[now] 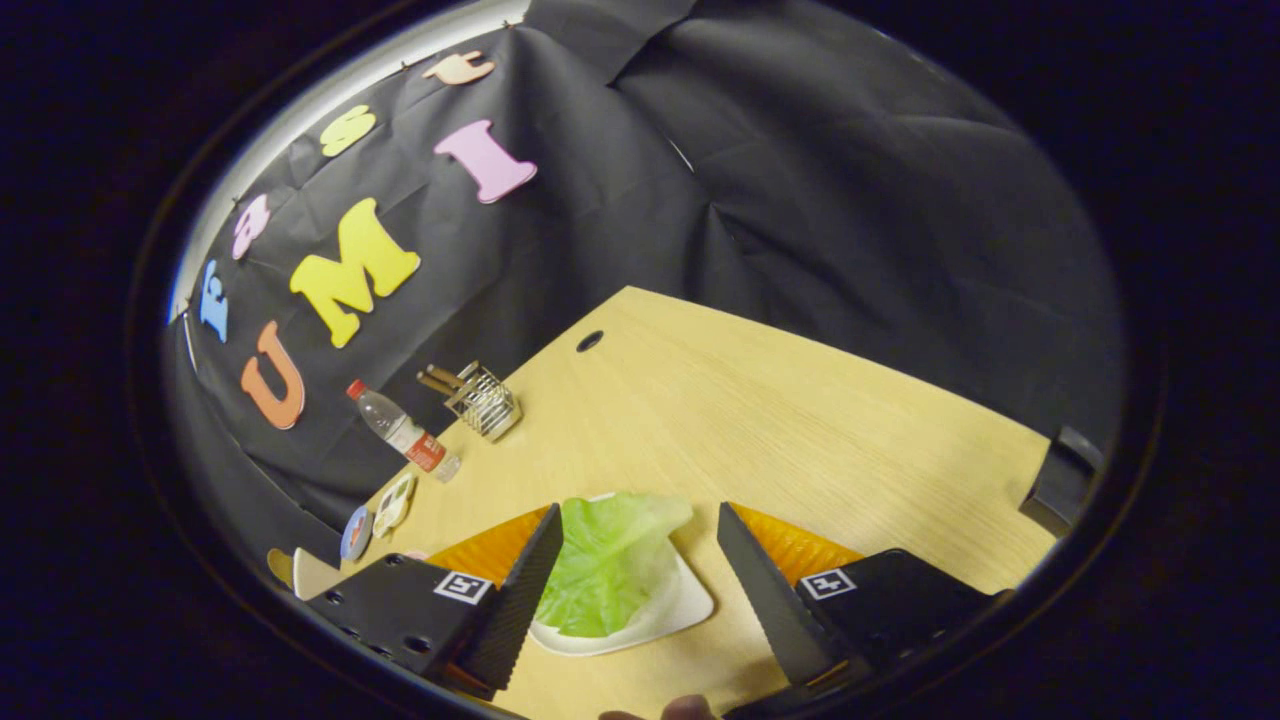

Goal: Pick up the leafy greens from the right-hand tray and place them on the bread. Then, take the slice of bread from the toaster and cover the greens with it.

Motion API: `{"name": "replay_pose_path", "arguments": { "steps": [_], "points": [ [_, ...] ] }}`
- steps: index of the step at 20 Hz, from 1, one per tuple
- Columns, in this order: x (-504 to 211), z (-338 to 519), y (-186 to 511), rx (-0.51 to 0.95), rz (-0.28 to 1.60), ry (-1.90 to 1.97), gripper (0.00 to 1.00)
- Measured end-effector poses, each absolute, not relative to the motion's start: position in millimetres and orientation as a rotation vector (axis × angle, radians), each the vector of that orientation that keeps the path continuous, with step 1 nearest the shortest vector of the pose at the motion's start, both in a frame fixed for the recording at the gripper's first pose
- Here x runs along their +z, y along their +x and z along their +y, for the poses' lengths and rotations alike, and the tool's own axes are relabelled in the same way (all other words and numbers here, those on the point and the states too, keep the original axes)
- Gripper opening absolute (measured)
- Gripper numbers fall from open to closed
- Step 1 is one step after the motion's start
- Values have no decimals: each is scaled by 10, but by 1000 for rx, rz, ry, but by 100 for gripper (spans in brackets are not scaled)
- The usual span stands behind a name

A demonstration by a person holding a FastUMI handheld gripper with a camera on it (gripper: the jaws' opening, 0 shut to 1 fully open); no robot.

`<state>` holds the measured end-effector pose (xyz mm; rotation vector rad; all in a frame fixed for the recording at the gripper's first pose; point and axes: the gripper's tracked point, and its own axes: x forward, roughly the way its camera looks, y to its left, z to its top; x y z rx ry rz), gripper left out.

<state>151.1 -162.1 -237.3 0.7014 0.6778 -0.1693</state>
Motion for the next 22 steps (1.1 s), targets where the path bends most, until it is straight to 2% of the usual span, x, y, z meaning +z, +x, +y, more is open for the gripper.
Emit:
{"name": "replay_pose_path", "arguments": {
  "steps": [5,8,14,22],
  "points": [
    [-2539,-1603,1673,-173,705,778,93],
    [-2594,-1645,1680,-195,723,797,74],
    [-2617,-1714,1713,-219,726,824,2],
    [-2055,-1580,1648,-135,623,845,0]
  ]
}}
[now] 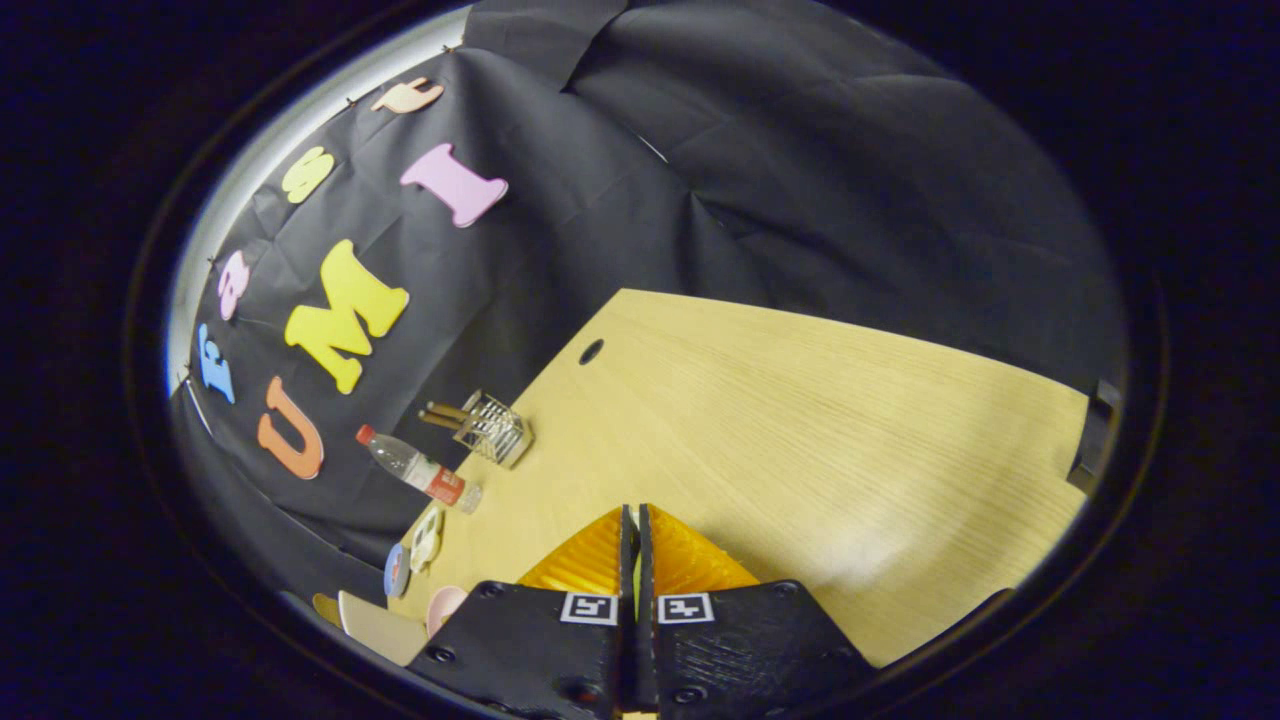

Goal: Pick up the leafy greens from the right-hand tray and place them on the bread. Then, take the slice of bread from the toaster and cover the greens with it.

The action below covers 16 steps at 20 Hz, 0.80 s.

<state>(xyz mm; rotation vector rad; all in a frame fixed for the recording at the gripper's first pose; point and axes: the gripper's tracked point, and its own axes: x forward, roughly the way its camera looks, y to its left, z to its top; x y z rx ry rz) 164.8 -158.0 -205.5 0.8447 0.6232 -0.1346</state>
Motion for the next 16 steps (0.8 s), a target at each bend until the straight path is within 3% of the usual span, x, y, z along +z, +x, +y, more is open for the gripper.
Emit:
{"name": "replay_pose_path", "arguments": {
  "steps": [16],
  "points": [
    [-832,-196,1539,126,475,759,0]
  ]
}}
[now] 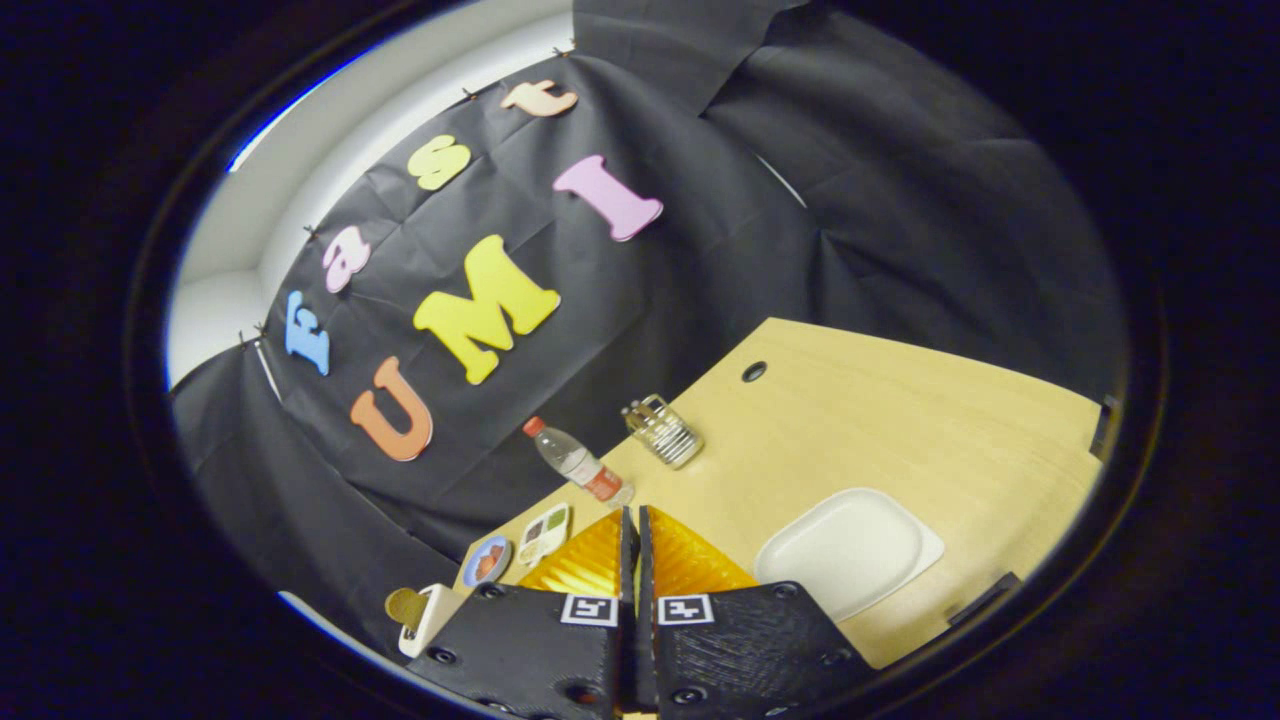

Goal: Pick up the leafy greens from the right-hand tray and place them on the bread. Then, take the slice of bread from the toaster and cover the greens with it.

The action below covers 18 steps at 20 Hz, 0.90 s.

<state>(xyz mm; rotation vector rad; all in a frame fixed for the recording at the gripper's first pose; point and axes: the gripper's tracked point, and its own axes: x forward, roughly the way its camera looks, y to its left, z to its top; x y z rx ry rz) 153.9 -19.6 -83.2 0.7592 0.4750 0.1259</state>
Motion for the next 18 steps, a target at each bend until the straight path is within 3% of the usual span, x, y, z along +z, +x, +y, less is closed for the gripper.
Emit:
{"name": "replay_pose_path", "arguments": {
  "steps": [11,18],
  "points": [
    [-849,1505,1486,364,517,803,0],
    [-1357,1817,1516,372,603,918,0]
  ]
}}
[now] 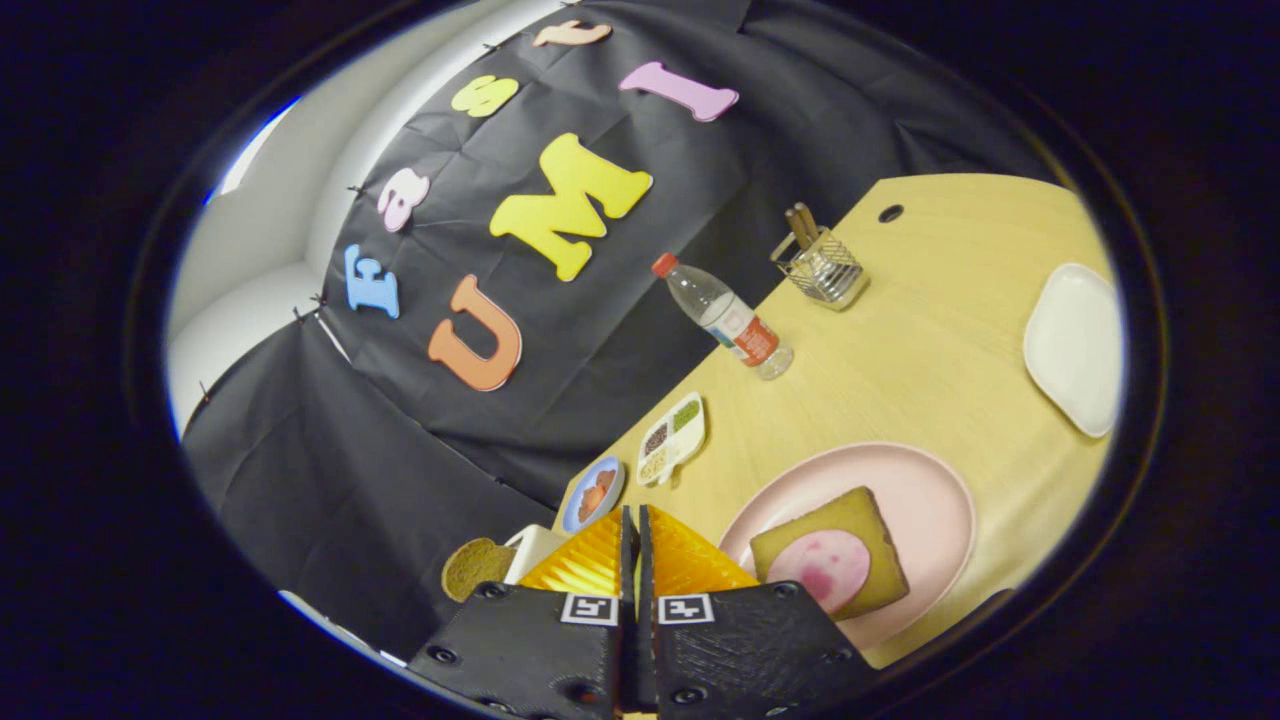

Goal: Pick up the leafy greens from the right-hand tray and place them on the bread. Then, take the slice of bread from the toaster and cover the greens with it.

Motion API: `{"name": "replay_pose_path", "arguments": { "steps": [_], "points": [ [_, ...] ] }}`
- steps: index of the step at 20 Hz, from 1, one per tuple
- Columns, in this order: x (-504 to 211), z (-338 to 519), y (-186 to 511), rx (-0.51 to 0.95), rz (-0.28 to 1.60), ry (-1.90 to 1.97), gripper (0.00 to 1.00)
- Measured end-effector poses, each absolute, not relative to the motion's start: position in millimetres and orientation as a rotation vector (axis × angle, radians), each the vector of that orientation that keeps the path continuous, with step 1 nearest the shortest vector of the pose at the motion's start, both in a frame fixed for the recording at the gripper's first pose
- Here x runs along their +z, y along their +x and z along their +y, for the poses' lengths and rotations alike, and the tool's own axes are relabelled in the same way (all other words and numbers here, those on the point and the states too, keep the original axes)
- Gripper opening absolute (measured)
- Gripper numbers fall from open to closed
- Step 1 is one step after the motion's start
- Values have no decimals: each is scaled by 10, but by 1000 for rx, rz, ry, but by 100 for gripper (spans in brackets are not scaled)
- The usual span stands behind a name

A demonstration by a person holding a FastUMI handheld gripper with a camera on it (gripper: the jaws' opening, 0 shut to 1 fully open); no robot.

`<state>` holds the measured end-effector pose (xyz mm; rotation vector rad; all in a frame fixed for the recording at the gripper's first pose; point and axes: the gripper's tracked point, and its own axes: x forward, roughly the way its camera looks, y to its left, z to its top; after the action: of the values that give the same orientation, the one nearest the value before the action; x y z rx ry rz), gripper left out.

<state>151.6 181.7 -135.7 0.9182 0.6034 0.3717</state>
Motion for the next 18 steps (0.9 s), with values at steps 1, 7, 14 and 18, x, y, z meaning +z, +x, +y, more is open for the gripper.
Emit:
{"name": "replay_pose_path", "arguments": {
  "steps": [1,7,14,18],
  "points": [
    [-1444,1763,1535,352,608,918,0],
    [-1889,1433,1583,272,636,851,0],
    [-2260,1230,1618,244,656,691,1],
    [-2283,1228,1608,262,648,578,26]
  ]
}}
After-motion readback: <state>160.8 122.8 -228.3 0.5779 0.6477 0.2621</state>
